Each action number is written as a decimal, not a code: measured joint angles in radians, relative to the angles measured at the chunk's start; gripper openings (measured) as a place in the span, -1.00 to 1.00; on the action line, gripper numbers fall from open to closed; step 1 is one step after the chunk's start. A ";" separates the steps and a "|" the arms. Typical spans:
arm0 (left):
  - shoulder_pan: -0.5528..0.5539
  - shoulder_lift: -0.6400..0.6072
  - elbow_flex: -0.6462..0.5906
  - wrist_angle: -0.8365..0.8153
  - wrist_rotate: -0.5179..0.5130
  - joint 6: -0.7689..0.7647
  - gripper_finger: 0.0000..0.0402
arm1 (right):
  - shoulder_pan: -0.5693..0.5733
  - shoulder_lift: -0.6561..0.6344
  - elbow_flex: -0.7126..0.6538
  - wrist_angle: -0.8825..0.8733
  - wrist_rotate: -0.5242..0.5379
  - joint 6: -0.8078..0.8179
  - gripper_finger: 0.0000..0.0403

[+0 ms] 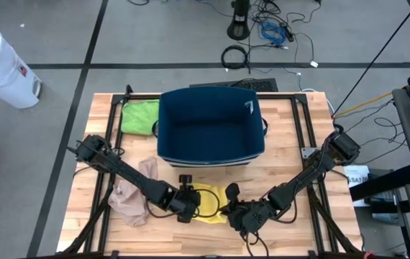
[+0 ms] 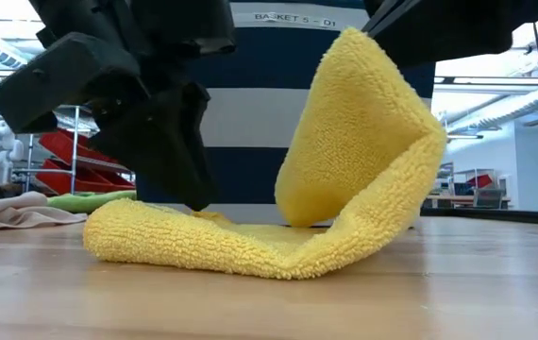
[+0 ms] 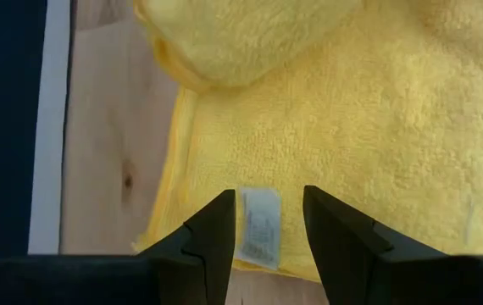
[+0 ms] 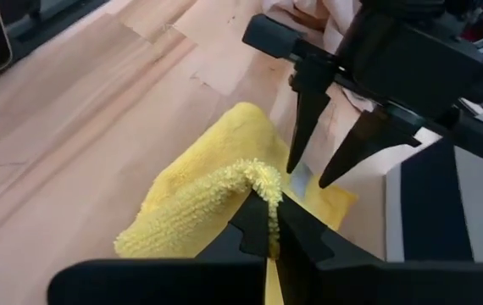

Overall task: Fold towel
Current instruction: Fold the yellow towel

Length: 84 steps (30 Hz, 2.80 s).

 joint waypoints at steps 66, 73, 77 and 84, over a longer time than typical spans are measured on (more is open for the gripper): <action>0.055 0.019 -0.078 0.136 0.145 -0.060 -0.27 | -0.152 0.246 -0.001 0.411 -0.285 -0.068 -0.59; 0.057 0.019 -0.078 0.135 0.144 -0.058 -0.27 | -0.115 0.197 0.000 0.362 -0.175 -0.050 -0.08; 0.057 0.019 -0.078 0.135 0.144 -0.058 -0.27 | -0.096 0.142 0.000 0.262 -0.114 0.001 0.01; 0.053 -0.022 -0.054 0.126 0.144 -0.035 -0.27 | -0.074 0.123 0.000 0.102 -0.149 0.177 -0.04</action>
